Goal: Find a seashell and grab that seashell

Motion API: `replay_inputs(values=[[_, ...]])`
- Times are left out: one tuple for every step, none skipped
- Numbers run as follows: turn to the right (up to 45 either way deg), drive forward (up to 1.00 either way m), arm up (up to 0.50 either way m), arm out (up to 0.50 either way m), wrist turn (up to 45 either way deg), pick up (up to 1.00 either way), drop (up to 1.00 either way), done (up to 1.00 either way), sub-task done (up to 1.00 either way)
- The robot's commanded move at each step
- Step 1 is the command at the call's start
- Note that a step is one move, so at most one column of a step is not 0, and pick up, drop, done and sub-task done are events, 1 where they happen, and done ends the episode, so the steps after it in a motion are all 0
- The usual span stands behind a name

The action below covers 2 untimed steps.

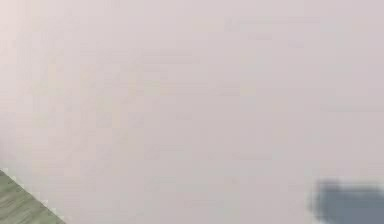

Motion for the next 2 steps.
replay_inputs(values=[[-45.0,0.00,0.00,0.00,0.0,0.00,0.00,0.00,0.00],[-45.0,0.00,0.00,0.00,0.0,0.00,0.00,0.00,0.00]])
